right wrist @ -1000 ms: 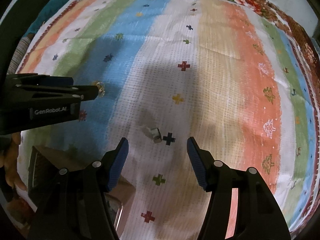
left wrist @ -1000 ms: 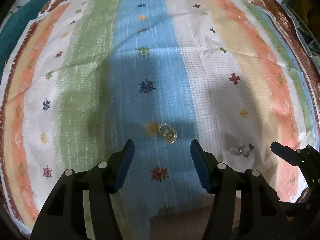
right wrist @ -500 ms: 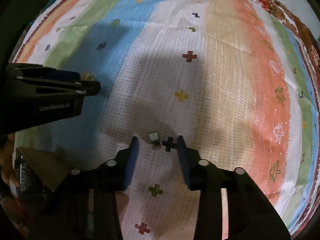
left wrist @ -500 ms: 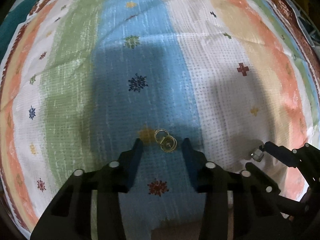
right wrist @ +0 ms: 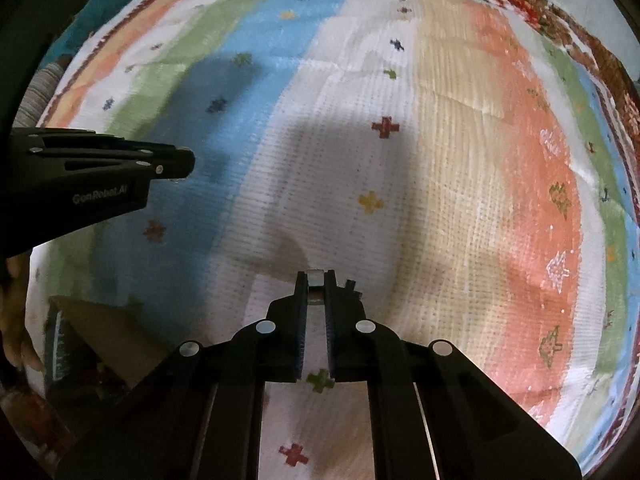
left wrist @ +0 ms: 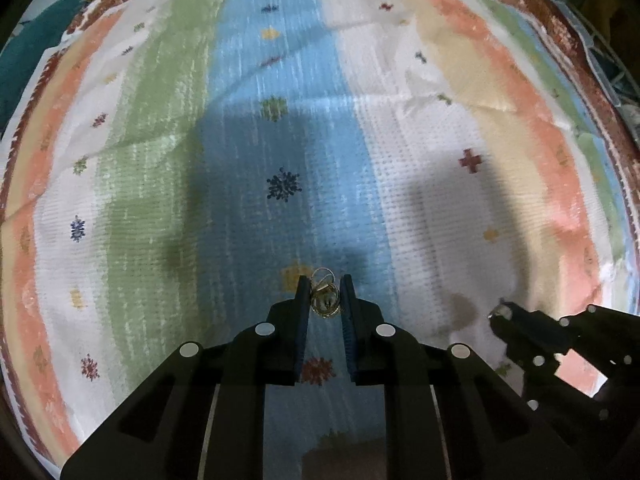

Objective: Organize jewelry
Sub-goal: 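Carry gold charm in left tool and silver charm in right tool to tin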

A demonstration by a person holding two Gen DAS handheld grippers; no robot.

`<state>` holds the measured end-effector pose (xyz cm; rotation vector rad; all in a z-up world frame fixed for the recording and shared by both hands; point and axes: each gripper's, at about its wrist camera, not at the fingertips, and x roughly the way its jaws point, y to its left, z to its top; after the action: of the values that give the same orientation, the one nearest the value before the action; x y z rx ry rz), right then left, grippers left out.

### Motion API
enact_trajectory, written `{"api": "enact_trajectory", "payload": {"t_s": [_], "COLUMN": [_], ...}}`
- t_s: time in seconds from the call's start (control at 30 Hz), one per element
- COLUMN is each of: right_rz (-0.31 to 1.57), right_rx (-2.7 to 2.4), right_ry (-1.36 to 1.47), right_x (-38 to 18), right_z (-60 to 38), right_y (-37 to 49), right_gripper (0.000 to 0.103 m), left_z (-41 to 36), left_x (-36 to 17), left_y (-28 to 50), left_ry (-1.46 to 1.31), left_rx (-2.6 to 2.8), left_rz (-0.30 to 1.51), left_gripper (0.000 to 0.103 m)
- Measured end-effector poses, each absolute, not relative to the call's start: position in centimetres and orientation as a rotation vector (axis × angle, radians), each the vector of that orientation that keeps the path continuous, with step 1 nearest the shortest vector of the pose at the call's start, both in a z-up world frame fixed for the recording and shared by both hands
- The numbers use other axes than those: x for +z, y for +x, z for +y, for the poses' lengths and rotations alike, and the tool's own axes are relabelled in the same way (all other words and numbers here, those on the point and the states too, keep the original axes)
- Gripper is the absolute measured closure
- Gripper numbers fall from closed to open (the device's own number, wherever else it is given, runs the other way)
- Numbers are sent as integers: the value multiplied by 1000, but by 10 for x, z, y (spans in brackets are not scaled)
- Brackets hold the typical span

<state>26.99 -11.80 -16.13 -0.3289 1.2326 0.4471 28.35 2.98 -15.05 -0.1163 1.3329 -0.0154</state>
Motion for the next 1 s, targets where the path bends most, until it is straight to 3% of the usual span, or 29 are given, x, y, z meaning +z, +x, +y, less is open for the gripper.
{"api": "enact_trajectory", "payload": {"t_s": [1.0], "right_rz": [1005], "right_rx": [516], "right_ry": [-238], "right_x": [-75], "right_z": [-132], "right_y": [201], "right_gripper": [94], "left_z": [11], "left_x": [-39], "left_y": [182], "left_ry": [-100], "left_rx": [-89], "left_rz": [1061], "left_gripper": [88]}}
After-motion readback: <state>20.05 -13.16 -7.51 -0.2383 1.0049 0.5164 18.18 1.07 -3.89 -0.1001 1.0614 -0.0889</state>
